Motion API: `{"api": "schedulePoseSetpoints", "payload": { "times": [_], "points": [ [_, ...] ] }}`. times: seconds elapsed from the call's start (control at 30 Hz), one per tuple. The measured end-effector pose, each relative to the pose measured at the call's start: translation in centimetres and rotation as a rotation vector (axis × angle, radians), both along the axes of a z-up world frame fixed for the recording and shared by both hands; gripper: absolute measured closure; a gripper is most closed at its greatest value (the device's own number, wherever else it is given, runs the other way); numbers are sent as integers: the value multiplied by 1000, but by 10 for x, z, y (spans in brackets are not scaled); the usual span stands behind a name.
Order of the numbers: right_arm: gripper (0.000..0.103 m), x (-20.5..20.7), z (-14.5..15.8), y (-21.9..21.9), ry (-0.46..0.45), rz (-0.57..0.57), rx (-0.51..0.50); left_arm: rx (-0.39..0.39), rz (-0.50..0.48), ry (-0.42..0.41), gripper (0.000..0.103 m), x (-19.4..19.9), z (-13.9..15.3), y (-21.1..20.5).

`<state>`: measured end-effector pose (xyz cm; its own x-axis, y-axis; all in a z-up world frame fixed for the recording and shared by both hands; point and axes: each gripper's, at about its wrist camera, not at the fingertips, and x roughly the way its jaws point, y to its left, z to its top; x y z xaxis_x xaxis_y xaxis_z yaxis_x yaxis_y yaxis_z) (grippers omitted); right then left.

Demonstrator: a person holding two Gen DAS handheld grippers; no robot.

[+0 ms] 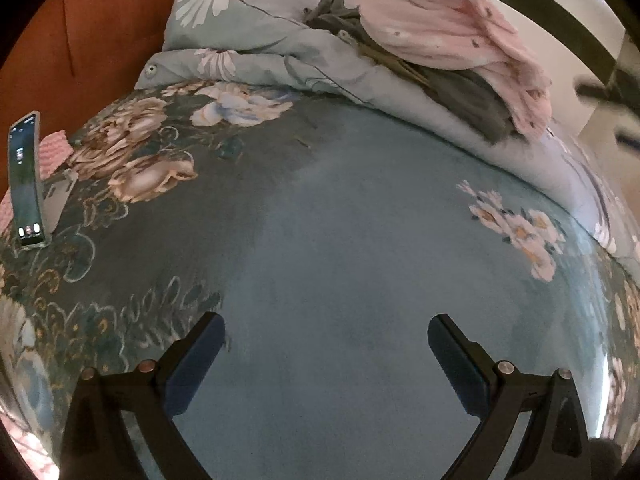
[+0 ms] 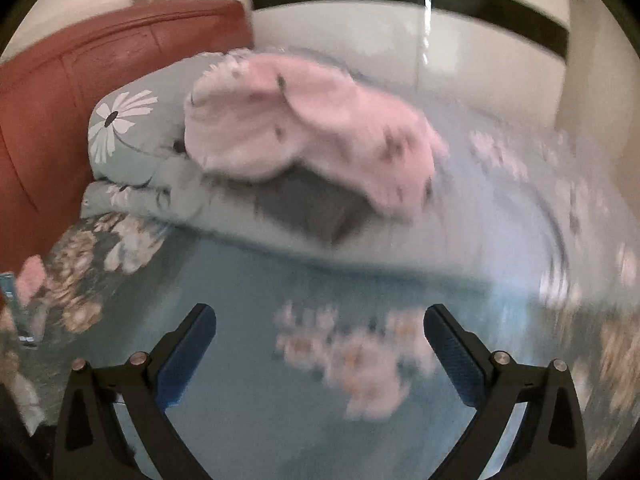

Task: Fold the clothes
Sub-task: 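Reach the right gripper to the pink fleece garment and grasp it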

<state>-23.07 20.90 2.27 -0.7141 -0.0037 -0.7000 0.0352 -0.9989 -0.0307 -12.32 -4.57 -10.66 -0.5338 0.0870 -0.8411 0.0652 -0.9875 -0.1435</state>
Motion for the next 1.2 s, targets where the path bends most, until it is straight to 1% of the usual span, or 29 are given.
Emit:
{"api": "schedulePoseSetpoints", "payload": {
  "times": [0.07, 0.13, 0.23, 0.3, 0.4, 0.53, 0.6, 0.67, 0.7, 0.77, 0.8, 0.87, 0.97, 1.03, 1.13, 1.2],
  "points": [
    [0, -35, 18, -19, 53, 48, 73, 8, 8, 6, 0, -8, -4, -3],
    [0, -67, 30, -39, 82, 110, 126, 18, 18, 10, 0, -14, -6, -8],
    [0, -115, 44, -79, 133, 194, 244, 30, 31, 13, 0, -21, -11, -16],
    [0, -144, 49, -101, 147, 228, 271, 35, 39, 12, 0, -24, -13, -21],
    [0, -186, 50, -119, 127, 194, 316, 43, 56, 10, 0, -24, -17, -31],
    [1, -229, 35, -127, 34, 130, 362, 62, 87, 3, 0, -18, -21, -45],
    [17, -235, 28, -123, -11, 98, 352, 66, 104, 6, 0, -14, -21, -51],
    [48, -236, 28, -120, -33, 89, 338, 67, 114, 15, 0, -10, -19, -55],
    [55, -235, 28, -120, -41, 88, 336, 69, 118, 17, 0, -9, -17, -56],
    [79, -233, 31, -120, -58, 89, 315, 75, 126, 22, 0, -6, -14, -60],
    [84, -230, 34, -120, -67, 90, 295, 83, 129, 27, 0, -5, -11, -61],
    [89, -220, 41, -116, -80, 93, 221, 97, 132, 39, 0, -1, -4, -63],
    [91, -194, 54, -104, -95, 109, 95, 106, 129, 63, 0, 5, 10, -65],
    [91, -167, 59, -92, -109, 128, 8, 110, 126, 83, 0, 11, 22, -66],
    [92, -126, 57, -78, -144, 158, -57, 112, 118, 114, 0, 20, 40, -67],
    [92, -85, 51, -63, -182, 166, -111, 116, 116, 133, 0, 26, 51, -68]
  ]
}}
